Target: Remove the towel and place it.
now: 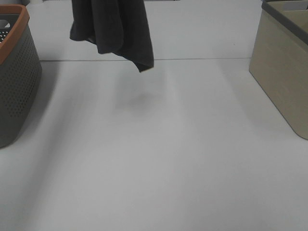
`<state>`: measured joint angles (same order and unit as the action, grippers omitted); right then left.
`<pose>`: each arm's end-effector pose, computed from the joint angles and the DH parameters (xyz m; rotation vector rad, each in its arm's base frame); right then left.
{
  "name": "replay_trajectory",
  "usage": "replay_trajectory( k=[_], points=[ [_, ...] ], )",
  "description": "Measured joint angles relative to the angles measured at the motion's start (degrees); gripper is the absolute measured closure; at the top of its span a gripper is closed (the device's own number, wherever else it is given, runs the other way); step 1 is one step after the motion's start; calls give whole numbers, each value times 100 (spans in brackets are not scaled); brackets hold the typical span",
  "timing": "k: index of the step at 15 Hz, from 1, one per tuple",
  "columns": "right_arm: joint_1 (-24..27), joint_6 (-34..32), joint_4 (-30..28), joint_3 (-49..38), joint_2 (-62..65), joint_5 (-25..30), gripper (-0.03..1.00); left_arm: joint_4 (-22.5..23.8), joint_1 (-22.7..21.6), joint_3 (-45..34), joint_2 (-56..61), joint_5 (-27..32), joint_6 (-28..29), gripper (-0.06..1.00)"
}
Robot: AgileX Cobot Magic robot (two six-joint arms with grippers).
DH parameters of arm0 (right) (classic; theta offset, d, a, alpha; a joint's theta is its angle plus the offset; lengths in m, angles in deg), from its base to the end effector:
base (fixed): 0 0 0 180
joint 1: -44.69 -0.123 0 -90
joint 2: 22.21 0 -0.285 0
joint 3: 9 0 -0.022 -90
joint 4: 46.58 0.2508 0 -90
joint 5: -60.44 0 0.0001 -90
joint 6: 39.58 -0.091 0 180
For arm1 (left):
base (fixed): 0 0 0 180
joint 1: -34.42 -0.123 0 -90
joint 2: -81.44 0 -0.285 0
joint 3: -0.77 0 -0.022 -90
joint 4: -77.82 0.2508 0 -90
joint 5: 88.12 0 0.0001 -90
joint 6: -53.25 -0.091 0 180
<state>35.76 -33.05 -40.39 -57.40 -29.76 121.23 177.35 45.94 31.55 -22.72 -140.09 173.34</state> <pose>-0.0073 0.0075 0.2785 -0.2793 2.0170 0.1554 0.3396 -0.1413 0.4969 0.6978 1.4510 -1.0176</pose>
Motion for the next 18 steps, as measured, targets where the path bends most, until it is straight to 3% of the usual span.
replay_trajectory(
  k=[3, 5, 8, 10, 12, 13, 15, 18],
  points=[
    [0, 0, 338, 0, 0, -40, 28, 29, 0, 0, -218, -1341, -286, 94],
    [0, 11, 584, 6, 0, -183, 28, 109, 0, 0, -372, -1730, -464, 94],
    [0, 453, 1123, 40, -172, -1215, 28, 120, 0, 0, -476, -1765, -831, 94],
    [0, 1238, 1684, 40, -659, -2189, 30, 120, 0, 0, -498, -1782, -871, 94],
    [0, 2504, 2561, 40, -1558, -2538, 32, 120, 0, 0, -498, -1793, -854, 94],
    [0, 3988, 3902, 40, -2722, -2567, 33, 120, 0, 0, -498, -1799, -579, 94],
    [0, 5844, 5569, 40, -3799, -2664, 34, 120, 0, 0, -498, -1501, -338, 94],
    [0, 8715, 7872, 40, -5134, -2670, 34, 126, 115, 0, -481, -521, 57, 94]
  ],
)
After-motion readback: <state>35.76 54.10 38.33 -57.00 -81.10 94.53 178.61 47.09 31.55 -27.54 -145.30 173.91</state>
